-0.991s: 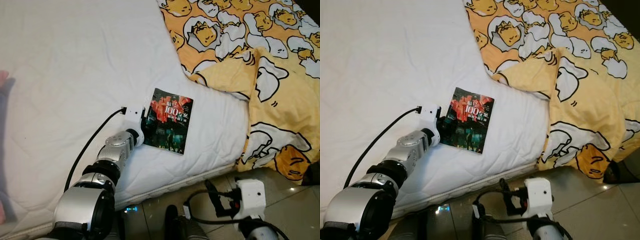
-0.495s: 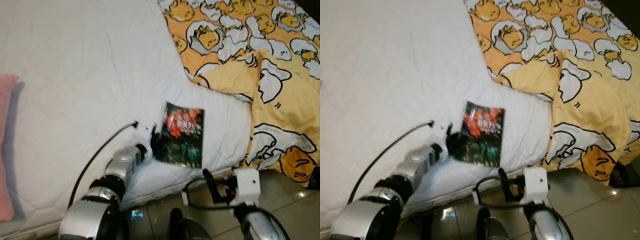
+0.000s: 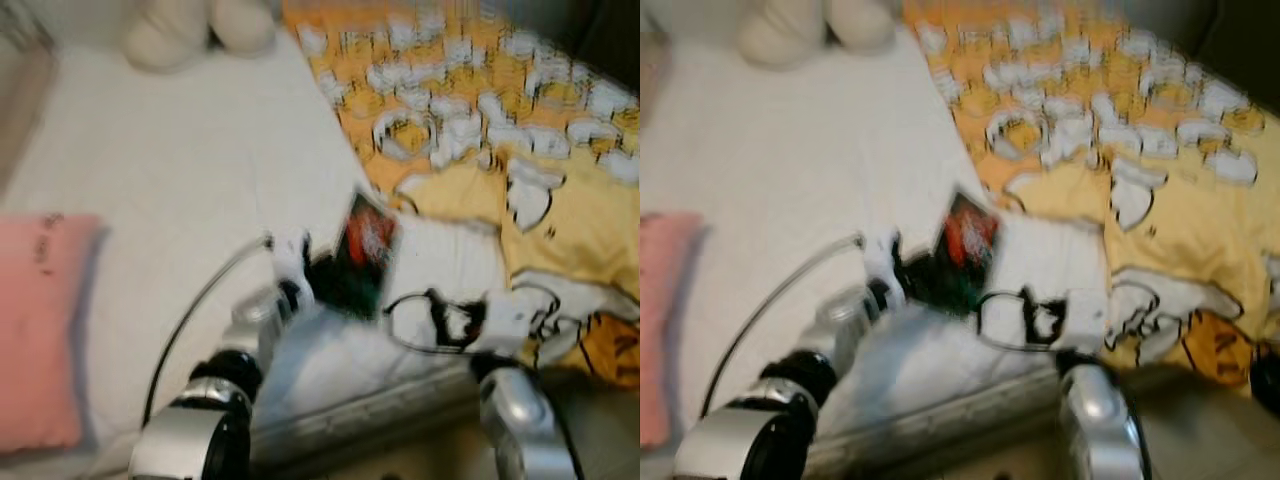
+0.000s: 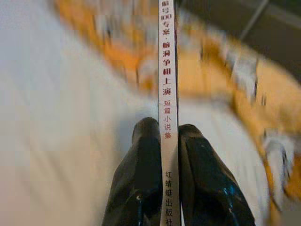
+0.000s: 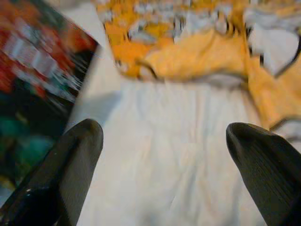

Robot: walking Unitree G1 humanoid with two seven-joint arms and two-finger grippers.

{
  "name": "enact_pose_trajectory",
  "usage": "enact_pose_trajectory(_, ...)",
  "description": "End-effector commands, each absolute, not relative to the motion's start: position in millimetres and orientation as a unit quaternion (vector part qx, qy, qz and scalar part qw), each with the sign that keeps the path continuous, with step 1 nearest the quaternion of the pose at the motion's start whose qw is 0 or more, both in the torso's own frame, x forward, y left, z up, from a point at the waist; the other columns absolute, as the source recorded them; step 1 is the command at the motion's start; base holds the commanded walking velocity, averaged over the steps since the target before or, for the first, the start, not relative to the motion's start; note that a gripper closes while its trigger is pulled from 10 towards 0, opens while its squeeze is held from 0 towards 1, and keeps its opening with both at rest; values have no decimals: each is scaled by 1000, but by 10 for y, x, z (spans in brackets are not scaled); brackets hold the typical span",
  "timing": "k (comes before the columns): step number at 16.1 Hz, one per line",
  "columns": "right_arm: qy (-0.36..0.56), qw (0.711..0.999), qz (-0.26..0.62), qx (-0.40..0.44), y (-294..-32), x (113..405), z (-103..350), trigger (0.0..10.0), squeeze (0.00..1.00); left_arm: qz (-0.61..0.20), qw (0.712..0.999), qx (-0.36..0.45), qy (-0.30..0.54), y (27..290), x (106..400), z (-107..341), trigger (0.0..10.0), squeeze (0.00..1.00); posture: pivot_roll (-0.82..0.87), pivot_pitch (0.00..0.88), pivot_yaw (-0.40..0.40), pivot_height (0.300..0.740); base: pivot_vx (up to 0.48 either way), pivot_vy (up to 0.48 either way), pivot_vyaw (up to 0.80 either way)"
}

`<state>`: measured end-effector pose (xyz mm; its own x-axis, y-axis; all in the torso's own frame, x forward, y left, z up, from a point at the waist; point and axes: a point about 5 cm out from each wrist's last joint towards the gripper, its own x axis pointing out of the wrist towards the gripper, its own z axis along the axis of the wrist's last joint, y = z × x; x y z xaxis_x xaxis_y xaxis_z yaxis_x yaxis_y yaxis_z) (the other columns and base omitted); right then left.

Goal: Clean up the room

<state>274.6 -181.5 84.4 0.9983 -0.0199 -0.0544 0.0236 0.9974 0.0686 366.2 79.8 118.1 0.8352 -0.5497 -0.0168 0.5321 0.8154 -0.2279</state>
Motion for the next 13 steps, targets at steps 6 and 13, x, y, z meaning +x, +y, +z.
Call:
enact_pose_trajectory(6,15,999,6,44,-1772,2976,843,10000,0,-153,986,-3,-68,1217,3556,1378,10000,0,78,0,13,740,0,0,109)
enact_pose_trajectory(13,21,999,18,39,-1774,3003,771,10000,0,-65,995,45,-64,1316,3431,1309,10000,0,88,0,0,740,0,0,570)
